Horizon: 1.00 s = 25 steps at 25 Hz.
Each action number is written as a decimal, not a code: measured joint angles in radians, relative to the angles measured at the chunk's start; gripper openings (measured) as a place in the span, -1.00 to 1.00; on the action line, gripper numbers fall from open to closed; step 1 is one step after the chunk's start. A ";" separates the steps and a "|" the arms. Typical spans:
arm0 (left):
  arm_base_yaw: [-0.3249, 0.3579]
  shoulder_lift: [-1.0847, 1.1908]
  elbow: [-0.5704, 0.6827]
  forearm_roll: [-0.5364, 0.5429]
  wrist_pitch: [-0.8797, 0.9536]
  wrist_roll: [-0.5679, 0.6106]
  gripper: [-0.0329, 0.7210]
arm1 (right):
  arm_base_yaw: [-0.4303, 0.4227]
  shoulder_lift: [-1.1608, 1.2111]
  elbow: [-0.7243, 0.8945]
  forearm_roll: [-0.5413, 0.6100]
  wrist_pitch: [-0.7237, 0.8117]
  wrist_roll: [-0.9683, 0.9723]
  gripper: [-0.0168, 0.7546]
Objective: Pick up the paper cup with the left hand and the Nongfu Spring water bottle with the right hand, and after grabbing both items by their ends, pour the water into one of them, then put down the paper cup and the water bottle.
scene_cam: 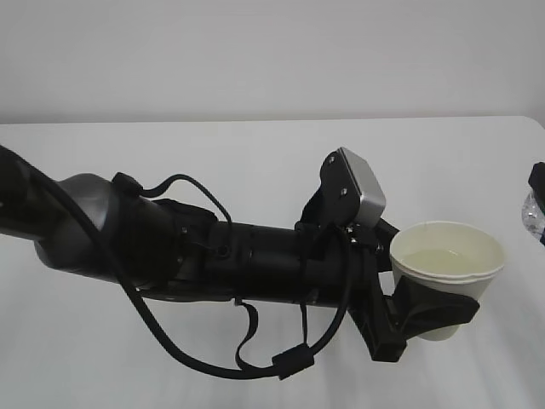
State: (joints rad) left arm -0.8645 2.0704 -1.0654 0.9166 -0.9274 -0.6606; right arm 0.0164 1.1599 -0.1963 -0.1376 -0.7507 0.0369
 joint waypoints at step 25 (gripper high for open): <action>0.000 0.000 0.000 0.000 -0.009 0.000 0.34 | 0.000 0.436 0.034 0.064 -0.363 0.002 0.15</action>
State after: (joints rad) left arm -0.8645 2.0704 -1.0654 0.9166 -0.9367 -0.6606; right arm 0.0164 1.5960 -0.1624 -0.0733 -1.1140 0.0394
